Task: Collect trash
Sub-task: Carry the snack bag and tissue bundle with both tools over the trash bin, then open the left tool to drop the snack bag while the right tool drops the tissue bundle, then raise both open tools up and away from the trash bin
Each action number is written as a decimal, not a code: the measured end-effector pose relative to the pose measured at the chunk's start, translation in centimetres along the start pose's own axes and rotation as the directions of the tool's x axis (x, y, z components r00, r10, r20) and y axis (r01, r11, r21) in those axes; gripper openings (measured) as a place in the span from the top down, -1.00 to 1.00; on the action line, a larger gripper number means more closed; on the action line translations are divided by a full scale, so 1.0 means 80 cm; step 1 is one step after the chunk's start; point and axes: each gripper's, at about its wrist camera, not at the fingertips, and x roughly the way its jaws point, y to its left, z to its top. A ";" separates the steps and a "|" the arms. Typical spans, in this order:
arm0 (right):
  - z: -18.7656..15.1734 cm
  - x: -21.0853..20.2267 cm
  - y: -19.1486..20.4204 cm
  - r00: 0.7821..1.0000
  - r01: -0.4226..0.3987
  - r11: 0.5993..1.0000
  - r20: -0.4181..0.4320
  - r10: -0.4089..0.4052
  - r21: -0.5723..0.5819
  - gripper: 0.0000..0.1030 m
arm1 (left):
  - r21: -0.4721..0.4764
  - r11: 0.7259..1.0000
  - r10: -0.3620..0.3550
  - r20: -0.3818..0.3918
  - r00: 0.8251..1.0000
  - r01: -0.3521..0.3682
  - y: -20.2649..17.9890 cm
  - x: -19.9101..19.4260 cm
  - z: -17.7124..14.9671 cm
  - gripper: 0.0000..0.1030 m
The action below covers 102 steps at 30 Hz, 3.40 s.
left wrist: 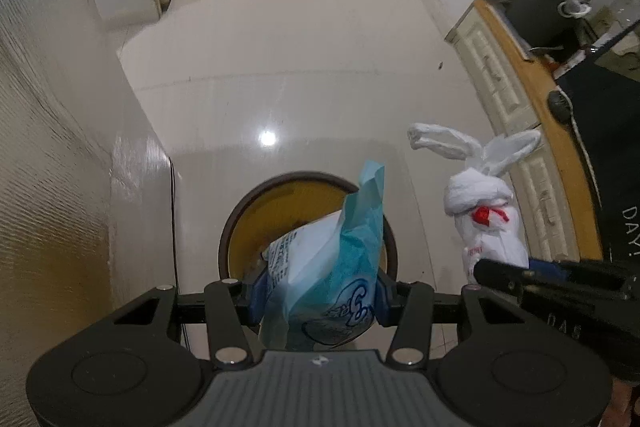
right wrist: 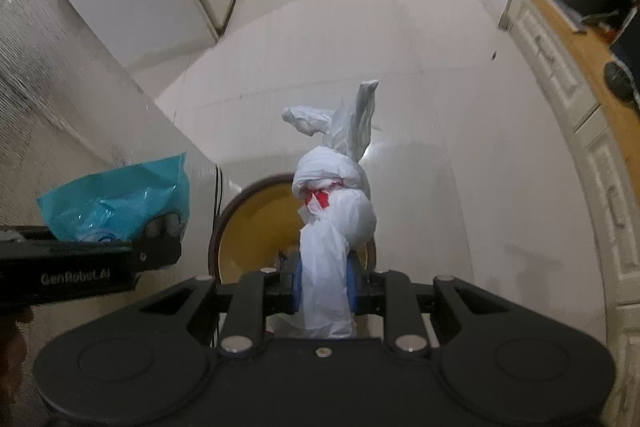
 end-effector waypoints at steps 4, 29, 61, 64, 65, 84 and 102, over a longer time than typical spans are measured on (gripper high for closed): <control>0.002 0.029 -0.003 0.999 0.002 1.000 -0.054 -0.003 -0.009 0.56 | -0.023 1.000 0.005 -0.035 0.999 -0.005 0.009 0.025 0.007 0.02; 0.027 0.113 0.024 0.993 -0.038 0.991 -0.114 0.023 -0.126 -0.24 | -0.083 0.978 0.179 -0.130 0.975 -0.191 0.065 0.065 -0.004 -0.95; -0.018 -0.002 0.009 0.997 0.015 0.998 -0.070 -0.019 -0.061 -1.00 | -0.041 0.961 0.271 -0.056 0.961 -0.273 0.030 -0.045 -0.063 -1.00; -0.019 -0.031 0.010 0.999 0.029 0.998 -0.037 -0.031 -0.062 -1.00 | -0.034 0.961 0.275 -0.005 0.961 -0.275 0.021 -0.072 -0.069 -1.00; -0.021 -0.043 0.011 0.999 0.035 0.998 -0.020 -0.036 -0.059 -1.00 | -0.036 0.962 0.272 0.011 0.962 -0.272 0.019 -0.080 -0.070 -1.00; -0.073 -0.232 0.014 0.983 0.053 0.996 0.181 -0.038 -0.076 -0.98 | -0.017 0.966 0.253 0.274 0.928 -0.258 -0.041 -0.259 -0.133 -1.00; -0.151 -0.336 0.002 0.944 0.019 0.994 0.331 0.017 -0.107 -0.97 | -0.014 0.971 0.221 0.441 0.870 -0.239 -0.073 -0.349 -0.226 -1.00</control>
